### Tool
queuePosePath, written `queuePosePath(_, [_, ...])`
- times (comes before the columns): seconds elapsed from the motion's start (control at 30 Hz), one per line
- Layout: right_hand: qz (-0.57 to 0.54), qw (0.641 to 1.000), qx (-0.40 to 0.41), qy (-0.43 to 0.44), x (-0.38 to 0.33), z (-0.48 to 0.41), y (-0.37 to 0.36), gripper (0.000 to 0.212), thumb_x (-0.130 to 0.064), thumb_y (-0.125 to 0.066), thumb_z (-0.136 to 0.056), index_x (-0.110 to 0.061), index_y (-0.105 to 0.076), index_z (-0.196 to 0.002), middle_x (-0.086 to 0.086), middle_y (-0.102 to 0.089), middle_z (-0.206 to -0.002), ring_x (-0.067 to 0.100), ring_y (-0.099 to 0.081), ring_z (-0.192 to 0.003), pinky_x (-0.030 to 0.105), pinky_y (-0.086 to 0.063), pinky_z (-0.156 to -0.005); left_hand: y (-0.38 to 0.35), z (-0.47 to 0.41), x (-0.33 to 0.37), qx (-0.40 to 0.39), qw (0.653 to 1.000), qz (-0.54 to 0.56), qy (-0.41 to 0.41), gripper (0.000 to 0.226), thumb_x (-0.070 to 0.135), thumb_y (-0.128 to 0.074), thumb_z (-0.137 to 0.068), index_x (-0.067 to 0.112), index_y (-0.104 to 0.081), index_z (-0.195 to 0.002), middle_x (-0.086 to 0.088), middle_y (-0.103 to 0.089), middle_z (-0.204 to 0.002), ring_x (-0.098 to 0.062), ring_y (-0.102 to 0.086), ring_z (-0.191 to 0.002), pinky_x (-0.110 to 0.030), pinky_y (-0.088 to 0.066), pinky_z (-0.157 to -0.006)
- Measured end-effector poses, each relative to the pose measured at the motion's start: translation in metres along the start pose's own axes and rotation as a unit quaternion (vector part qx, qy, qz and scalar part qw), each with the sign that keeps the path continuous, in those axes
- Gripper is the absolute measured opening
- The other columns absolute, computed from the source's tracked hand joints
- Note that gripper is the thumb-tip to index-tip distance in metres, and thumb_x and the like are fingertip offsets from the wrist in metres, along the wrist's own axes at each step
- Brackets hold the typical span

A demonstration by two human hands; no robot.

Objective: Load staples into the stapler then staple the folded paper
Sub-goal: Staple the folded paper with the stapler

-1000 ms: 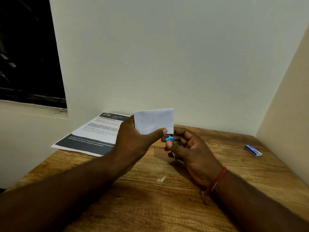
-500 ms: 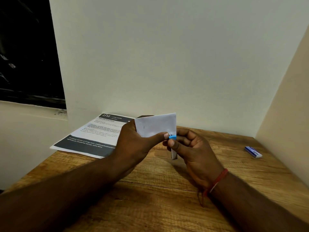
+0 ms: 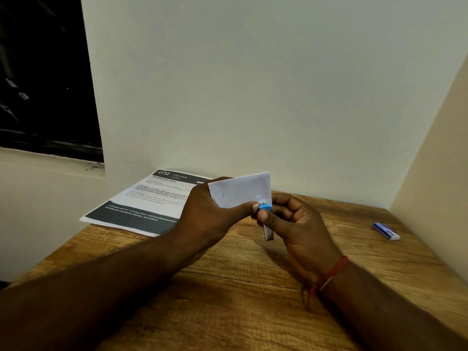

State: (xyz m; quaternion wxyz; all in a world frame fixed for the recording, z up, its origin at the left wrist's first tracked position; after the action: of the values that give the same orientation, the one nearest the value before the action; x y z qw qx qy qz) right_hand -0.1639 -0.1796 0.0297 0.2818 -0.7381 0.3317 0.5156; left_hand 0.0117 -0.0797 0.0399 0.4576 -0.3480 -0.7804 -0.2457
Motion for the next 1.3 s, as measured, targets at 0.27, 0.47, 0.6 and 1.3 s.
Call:
queuePosePath(0.27, [0.008, 1.000, 0.009, 0.007, -0.004, 0.000, 0.002, 0.046, -0.026, -0.087, -0.074, -0.013, -0.078, -0.118, 0.008, -0.088, -0.107, 0.017, -0.084, -0.098, 0.025, -0.062, -0.072, -0.001, 0.002, -0.001, -0.003, 1.000, 0.005, 0.008, 0.041, 0.037, -0.105, -0.071, 0.029, -0.079, -0.102, 0.015, -0.080, -0.099, 0.001, -0.077, -0.095, -0.016, -0.059, -0.071])
queuePosePath(0.47, [0.023, 0.999, 0.023, 0.005, -0.004, -0.006, 0.006, 0.047, -0.027, -0.088, -0.074, -0.011, -0.078, -0.117, 0.014, -0.087, -0.101, 0.017, -0.083, -0.091, 0.034, -0.062, -0.079, -0.002, 0.000, -0.002, -0.009, 1.000, 0.022, 0.010, 0.038, 0.028, -0.104, -0.076, 0.022, -0.083, -0.107, 0.008, -0.084, -0.097, -0.004, -0.080, -0.092, -0.022, -0.061, -0.074])
queuePosePath(0.6, [0.043, 0.998, 0.045, 0.008, -0.008, -0.008, 0.014, 0.049, -0.031, -0.088, -0.075, -0.011, -0.078, -0.119, 0.015, -0.087, -0.101, 0.018, -0.082, -0.091, 0.038, -0.061, -0.076, -0.002, -0.004, -0.005, -0.013, 1.000, 0.013, 0.012, 0.040, 0.025, -0.101, -0.081, 0.022, -0.083, -0.117, 0.003, -0.088, -0.106, -0.015, -0.085, -0.101, -0.034, -0.068, -0.085])
queuePosePath(1.3, [-0.063, 0.998, 0.002, -0.028, 0.006, -0.007, 0.006, 0.065, -0.029, -0.093, -0.067, -0.012, -0.074, -0.127, 0.015, -0.085, -0.117, 0.023, -0.082, -0.110, 0.043, -0.059, -0.104, 0.002, -0.012, -0.011, -0.023, 0.998, 0.057, 0.007, 0.029, 0.013, -0.094, -0.089, 0.013, -0.083, -0.115, -0.008, -0.089, -0.102, -0.032, -0.086, -0.095, -0.056, -0.069, -0.097])
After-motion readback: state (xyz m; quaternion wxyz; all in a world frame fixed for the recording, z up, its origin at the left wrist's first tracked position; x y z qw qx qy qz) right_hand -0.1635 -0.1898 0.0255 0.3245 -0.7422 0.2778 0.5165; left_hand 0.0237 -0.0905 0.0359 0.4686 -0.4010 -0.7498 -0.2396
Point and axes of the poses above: each hand's wrist, its own z-axis away from the middle knuckle, its own y-axis out of the back of the hand, x = y × z, the point moved 5 cm from there along -z, towards the middle knuckle
